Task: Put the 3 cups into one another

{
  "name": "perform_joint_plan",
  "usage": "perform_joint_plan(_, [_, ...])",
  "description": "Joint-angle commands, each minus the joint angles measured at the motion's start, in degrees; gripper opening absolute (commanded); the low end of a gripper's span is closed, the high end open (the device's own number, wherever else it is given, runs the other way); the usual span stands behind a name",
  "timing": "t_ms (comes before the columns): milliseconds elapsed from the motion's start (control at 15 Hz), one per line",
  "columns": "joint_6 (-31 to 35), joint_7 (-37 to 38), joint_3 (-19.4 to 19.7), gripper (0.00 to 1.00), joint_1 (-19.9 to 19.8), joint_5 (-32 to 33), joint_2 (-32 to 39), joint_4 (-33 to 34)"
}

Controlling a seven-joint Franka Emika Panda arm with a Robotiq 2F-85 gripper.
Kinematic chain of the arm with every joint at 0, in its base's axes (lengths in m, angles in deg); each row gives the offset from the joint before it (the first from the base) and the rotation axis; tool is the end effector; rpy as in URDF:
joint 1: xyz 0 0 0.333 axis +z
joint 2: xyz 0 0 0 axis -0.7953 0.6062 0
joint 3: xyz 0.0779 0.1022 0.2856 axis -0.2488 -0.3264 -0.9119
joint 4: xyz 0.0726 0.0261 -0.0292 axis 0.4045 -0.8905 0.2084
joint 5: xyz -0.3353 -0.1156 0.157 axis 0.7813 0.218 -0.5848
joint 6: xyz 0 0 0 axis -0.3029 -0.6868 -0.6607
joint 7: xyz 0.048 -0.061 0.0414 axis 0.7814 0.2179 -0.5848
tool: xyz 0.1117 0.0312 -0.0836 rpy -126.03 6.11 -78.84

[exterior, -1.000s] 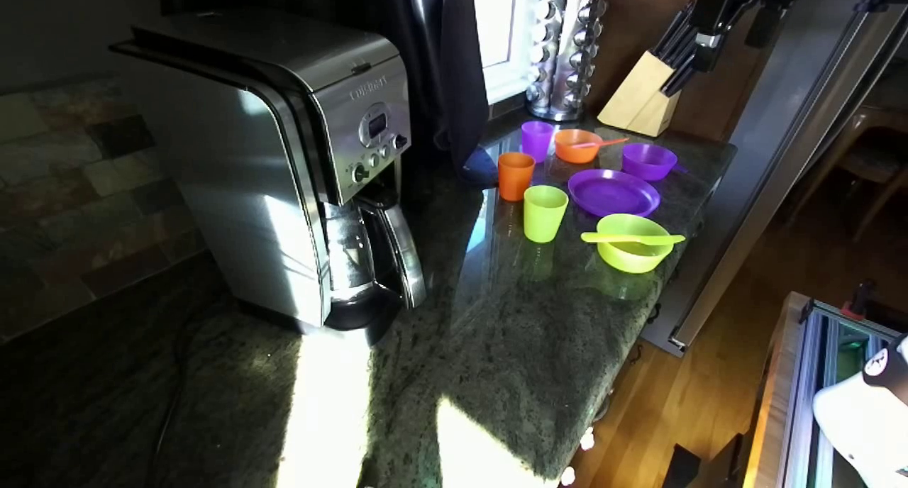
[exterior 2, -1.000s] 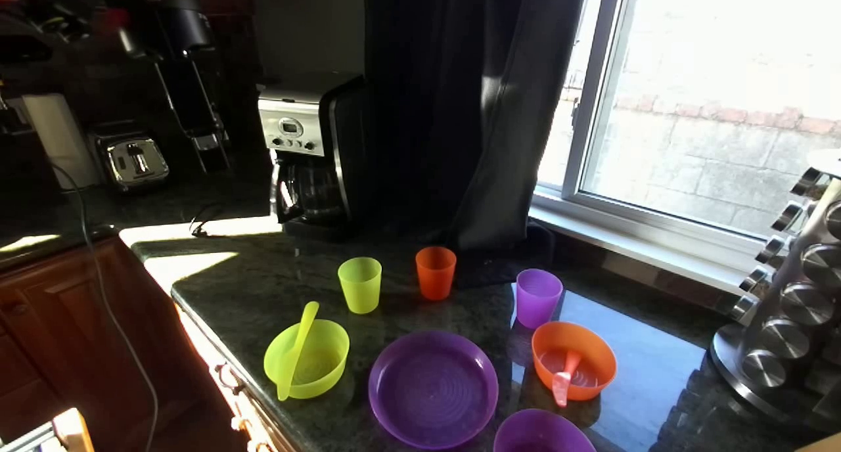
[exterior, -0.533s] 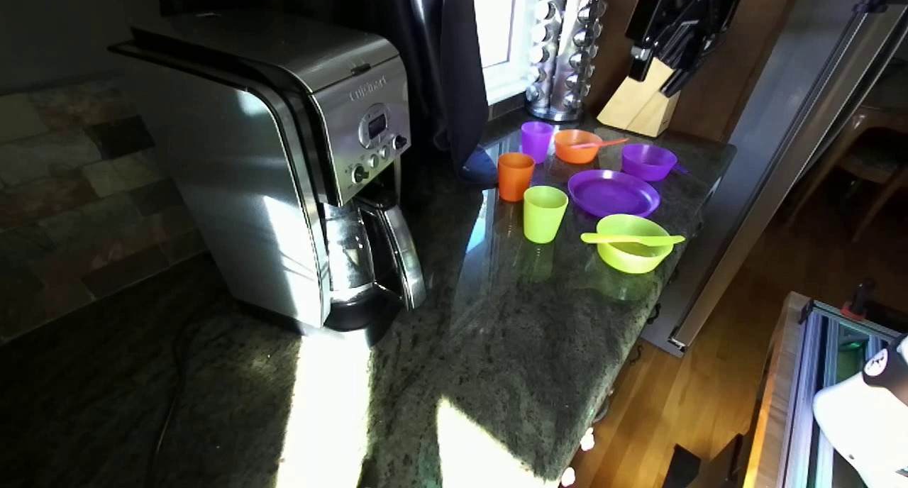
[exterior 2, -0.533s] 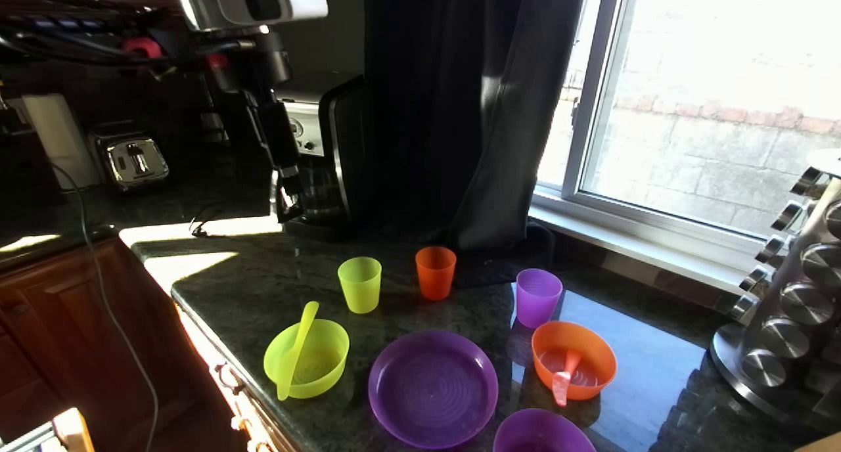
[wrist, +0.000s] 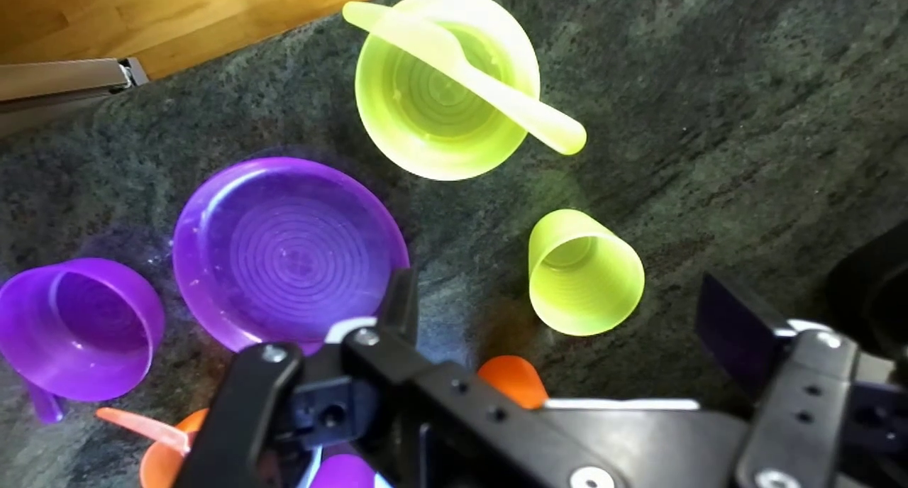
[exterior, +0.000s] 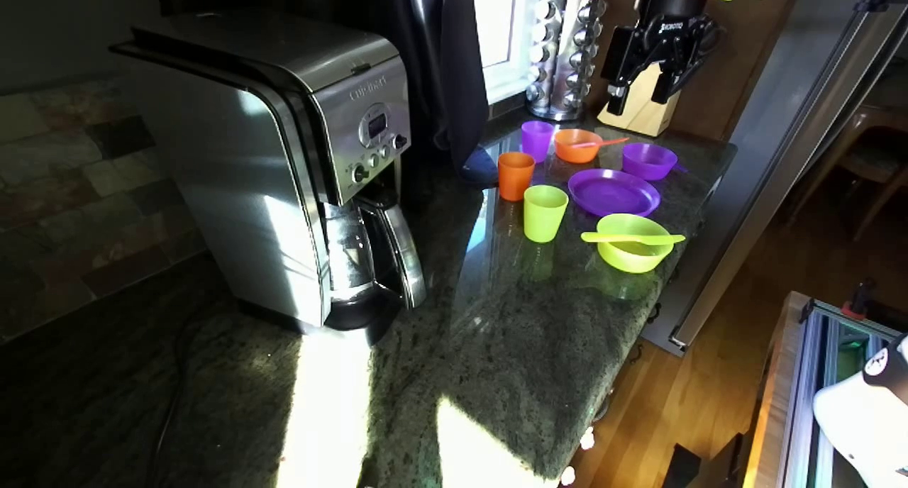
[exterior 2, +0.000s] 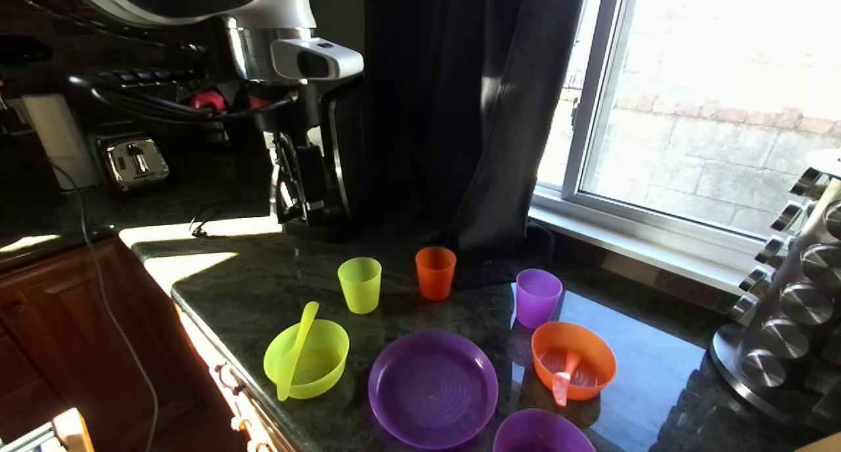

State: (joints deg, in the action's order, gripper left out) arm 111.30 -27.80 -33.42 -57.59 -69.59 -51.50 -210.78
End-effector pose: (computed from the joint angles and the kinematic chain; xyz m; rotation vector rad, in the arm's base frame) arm 0.4084 -0.0133 0.4638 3.0881 -0.4768 0.0641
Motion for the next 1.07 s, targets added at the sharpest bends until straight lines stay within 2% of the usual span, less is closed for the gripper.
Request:
perform_joint_plan(0, [-0.2, 0.1, 0.4, 1.00, 0.4, 0.2, -0.2, 0.1])
perform_joint_plan(267, [3.6, 0.8, 0.7, 1.00, 0.4, -1.1, 4.1, 0.0])
perform_joint_plan(667, [15.0, -2.5, 1.7, 1.00, 1.1, -1.9, 11.1, -1.4])
perform_joint_plan(1000, [19.3, -5.2, 2.5, 1.00, 1.4, -2.8, 16.6, -1.3])
